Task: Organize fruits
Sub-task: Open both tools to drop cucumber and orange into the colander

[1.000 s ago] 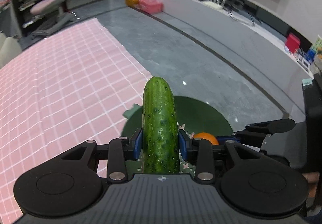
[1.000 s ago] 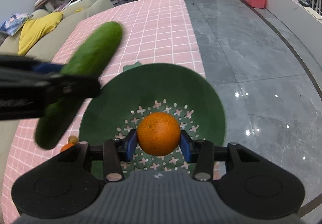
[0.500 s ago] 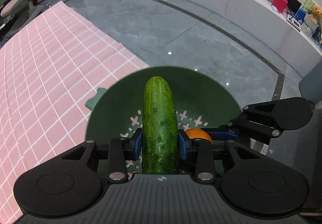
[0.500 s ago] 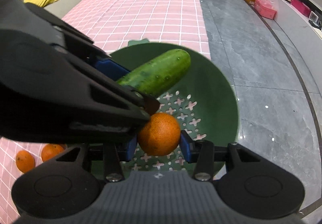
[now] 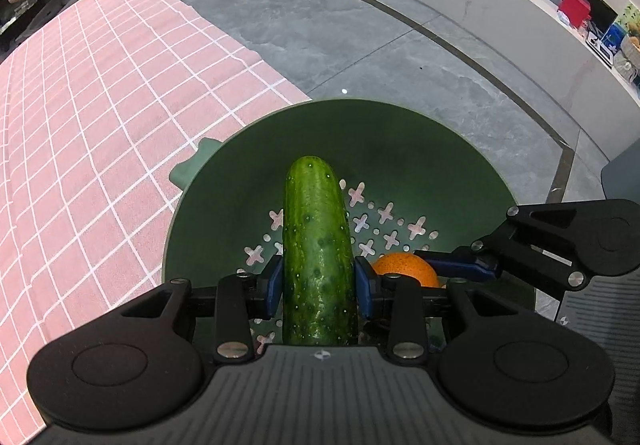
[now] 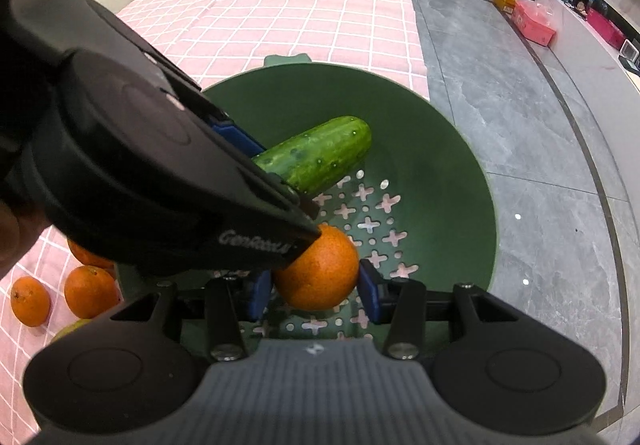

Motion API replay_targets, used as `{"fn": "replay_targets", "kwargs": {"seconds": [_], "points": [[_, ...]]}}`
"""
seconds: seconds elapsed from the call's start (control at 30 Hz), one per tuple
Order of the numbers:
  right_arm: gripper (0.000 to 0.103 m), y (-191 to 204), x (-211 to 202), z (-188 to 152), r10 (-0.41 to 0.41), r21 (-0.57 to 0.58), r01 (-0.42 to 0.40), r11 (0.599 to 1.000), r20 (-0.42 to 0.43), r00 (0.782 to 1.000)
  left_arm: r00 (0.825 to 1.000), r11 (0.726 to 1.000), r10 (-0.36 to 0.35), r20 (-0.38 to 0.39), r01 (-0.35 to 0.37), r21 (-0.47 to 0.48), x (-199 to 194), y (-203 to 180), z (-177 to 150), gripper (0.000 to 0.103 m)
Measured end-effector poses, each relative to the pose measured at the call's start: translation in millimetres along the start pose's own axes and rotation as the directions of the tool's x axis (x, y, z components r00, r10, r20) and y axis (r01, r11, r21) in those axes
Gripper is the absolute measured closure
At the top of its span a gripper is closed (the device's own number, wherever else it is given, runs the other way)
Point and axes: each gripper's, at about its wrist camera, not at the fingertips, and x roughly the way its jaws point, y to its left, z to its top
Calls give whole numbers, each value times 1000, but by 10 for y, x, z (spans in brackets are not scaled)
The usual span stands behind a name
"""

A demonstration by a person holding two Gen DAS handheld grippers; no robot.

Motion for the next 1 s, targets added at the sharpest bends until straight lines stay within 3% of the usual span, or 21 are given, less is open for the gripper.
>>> {"fn": "replay_targets", "kwargs": {"seconds": [0.13, 0.23, 0.27, 0.5, 0.67, 1.0], "points": [[60, -14, 1, 7, -4, 3, 4, 1000, 3, 1000, 1000, 1000, 20, -10, -20, -2, 18, -15, 26, 61], [47, 2, -57, 25, -13, 9, 13, 1000, 30, 999, 1000, 1000, 19, 22, -19, -20, -70, 7, 57, 56], [47, 19, -78, 21, -17, 12, 16, 1000, 29, 999, 999, 999, 9, 33, -8, -37, -113, 30, 72, 52], [47, 11, -210, 20, -3, 50, 0, 999, 63, 998, 991, 992, 26, 131, -9, -125, -559, 163, 6, 52], [46, 8, -390, 5, 2, 67, -9, 998, 96, 995, 980, 981, 53, 194, -14, -193, -956, 239, -305, 45], [46, -19, -772, -91, 3, 77, -15, 997, 149, 989, 964, 939, 142, 225, -59, -340, -1548, 416, -1227, 39]]}}
